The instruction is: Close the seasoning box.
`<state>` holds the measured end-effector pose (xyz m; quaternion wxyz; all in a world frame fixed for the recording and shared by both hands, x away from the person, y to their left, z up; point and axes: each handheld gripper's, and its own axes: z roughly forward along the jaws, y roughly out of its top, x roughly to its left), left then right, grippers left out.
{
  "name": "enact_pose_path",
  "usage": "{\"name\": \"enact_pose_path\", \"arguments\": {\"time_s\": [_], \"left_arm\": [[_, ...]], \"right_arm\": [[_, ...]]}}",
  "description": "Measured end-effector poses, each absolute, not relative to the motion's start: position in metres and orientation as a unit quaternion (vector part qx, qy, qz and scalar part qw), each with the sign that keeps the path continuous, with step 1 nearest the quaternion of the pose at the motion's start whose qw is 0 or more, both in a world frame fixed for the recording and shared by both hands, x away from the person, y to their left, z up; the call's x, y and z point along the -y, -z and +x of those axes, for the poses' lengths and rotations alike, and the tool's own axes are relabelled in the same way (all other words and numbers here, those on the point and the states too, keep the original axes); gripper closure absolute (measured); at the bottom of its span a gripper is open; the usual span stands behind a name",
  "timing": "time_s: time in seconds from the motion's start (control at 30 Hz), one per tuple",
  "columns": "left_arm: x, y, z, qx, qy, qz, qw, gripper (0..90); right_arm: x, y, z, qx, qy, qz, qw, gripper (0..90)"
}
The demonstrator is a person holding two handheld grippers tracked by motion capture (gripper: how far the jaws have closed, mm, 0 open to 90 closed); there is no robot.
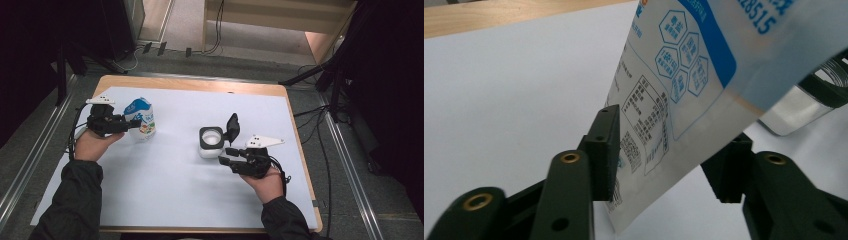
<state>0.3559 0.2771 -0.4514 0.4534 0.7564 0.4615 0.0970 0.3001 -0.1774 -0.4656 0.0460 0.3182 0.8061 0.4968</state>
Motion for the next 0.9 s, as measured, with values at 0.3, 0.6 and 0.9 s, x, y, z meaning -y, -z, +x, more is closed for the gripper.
{"name": "enact_pose_path", "arguments": {"time_s": [0.3,0.6,0.9], "left_arm": [[-0.281,0.451,0.345,-0.467,-0.105,0.759,0.442,43.0],[-0.283,0.453,0.331,-0.475,-0.102,0.762,0.429,38.6],[-0.277,0.460,0.317,-0.471,-0.092,0.771,0.420,38.9]], "right_arm": [[0.196,0.462,0.309,-0.802,-0.484,0.345,0.056,64.6],[0.208,0.461,0.321,-0.797,-0.478,0.365,0.053,76.8],[0.217,0.458,0.337,-0.780,-0.485,0.391,0.053,90.0]]}}
